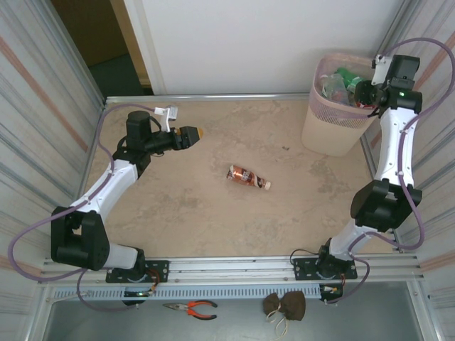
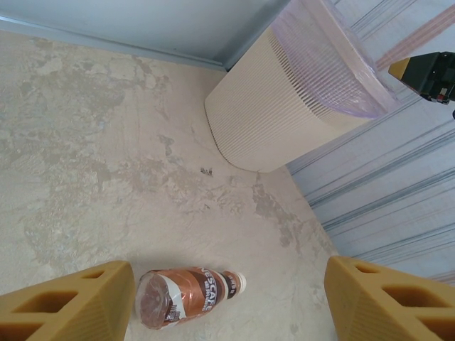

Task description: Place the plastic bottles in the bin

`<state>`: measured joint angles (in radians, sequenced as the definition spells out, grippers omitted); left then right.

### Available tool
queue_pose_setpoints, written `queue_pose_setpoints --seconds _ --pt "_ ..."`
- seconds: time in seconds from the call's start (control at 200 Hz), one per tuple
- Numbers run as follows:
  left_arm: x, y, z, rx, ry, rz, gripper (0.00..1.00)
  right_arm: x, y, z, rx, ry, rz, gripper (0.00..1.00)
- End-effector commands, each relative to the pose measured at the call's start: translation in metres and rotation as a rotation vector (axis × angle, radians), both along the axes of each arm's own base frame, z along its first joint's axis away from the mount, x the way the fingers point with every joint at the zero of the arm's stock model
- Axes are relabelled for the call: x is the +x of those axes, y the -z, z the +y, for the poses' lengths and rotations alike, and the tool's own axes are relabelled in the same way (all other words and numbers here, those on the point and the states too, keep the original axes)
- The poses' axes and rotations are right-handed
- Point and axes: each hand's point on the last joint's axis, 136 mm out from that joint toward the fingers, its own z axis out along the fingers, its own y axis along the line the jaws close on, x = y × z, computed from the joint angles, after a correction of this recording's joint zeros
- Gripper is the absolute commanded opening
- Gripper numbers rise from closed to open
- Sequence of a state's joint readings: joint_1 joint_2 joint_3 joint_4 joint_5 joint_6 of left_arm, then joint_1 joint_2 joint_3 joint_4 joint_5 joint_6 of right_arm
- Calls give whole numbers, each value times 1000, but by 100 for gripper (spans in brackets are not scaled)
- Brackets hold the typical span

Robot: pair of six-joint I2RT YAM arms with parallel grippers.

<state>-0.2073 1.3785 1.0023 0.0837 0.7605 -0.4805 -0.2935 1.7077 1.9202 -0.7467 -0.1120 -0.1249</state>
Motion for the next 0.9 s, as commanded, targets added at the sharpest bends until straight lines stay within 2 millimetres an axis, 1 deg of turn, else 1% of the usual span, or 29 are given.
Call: queue_pose_setpoints --seconds 0.0,0.025,0.2,0.245,0.281,0.331,0.401,0.506,0.571,0.666,0.726,0.807,0.897 --pt "6 -12 1 -23 7 -32 71 6 20 -1 63 -4 56 37" --pt "6 -11 2 -23 5 -29 71 6 25 -4 65 7 65 37" --pt "7 -11 3 -25 4 -30 71 5 75 -24 80 76 202 34" --pt "7 -10 3 -25 4 -29 71 4 81 -26 87 87 222 33" --pt "7 -10 3 -25 3 -28 71 3 82 -28 88 95 227 33" --pt "7 -11 4 -27 4 -30 71 3 77 -27 86 93 213 33" --pt "7 -11 3 -29 6 -32 71 3 64 -27 80 98 177 33" --pt "6 -13 4 -31 6 -34 71 1 36 -20 67 87 116 33" --pt "5 -12 5 -29 5 -33 71 -3 16 -13 50 74 81 34" --pt "4 -13 7 -28 -2 -37 71 -9 -11 5 38 37 21 36" --pt "2 -14 8 -27 -4 -41 71 -13 -24 16 27 13 -2 36" --pt "1 -14 11 -25 -10 -41 71 -19 -34 35 11 -34 -14 37" --pt "-1 -14 13 -23 -14 -41 71 -25 -38 63 2 -108 -9 38"
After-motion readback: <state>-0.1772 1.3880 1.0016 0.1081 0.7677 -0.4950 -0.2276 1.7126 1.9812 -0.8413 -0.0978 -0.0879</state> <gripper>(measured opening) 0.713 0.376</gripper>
